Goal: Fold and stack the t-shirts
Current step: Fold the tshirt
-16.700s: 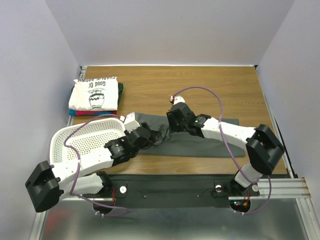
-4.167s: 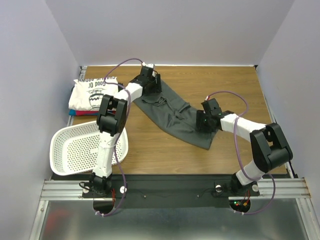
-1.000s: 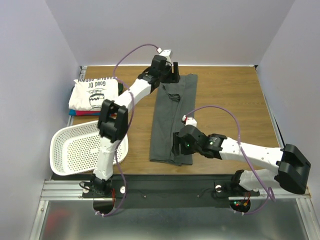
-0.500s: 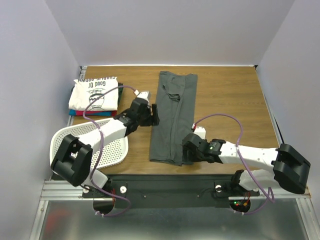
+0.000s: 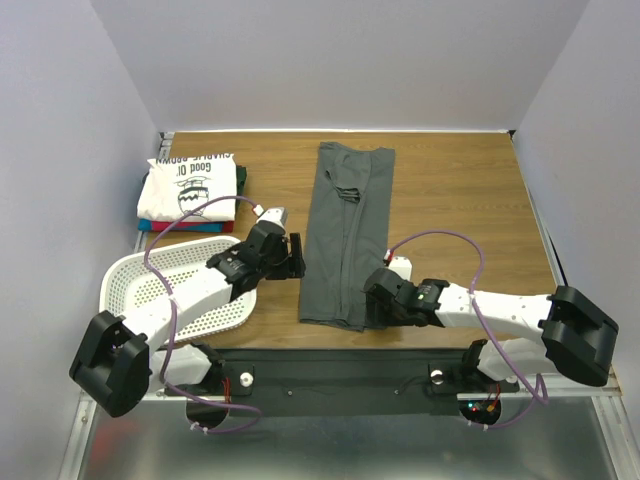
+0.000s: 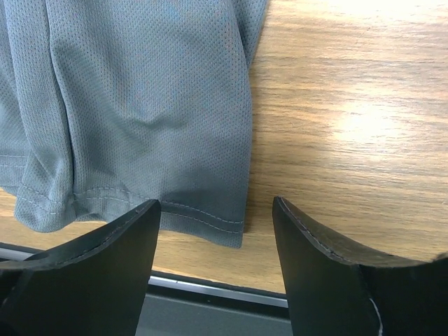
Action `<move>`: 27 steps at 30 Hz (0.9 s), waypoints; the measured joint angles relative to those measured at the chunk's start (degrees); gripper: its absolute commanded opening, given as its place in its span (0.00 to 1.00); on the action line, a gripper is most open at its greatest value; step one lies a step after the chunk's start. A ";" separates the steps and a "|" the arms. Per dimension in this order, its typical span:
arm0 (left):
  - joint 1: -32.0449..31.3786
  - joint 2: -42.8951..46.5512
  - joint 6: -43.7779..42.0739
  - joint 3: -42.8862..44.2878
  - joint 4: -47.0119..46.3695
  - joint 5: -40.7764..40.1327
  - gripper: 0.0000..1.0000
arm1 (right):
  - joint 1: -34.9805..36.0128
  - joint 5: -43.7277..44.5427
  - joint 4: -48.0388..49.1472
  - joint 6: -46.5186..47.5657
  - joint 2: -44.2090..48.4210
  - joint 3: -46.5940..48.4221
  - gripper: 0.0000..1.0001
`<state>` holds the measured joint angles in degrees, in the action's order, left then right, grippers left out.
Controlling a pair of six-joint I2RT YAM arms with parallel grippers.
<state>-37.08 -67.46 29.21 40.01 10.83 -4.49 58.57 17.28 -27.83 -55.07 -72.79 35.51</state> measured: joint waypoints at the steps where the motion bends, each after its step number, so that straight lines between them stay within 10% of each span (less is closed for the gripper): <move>1: -0.09 0.63 0.26 -0.63 0.22 0.28 0.80 | 0.00 -0.17 0.07 0.00 -0.13 0.00 0.70; 27: -12.31 4.48 14.01 -8.52 6.51 1.05 0.63 | 0.39 0.13 0.61 0.24 -1.49 0.07 0.60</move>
<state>-49.39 -62.98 43.22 31.48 17.34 -3.44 58.96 17.41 -27.22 -54.83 -74.28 35.57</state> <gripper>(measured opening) 0.656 0.605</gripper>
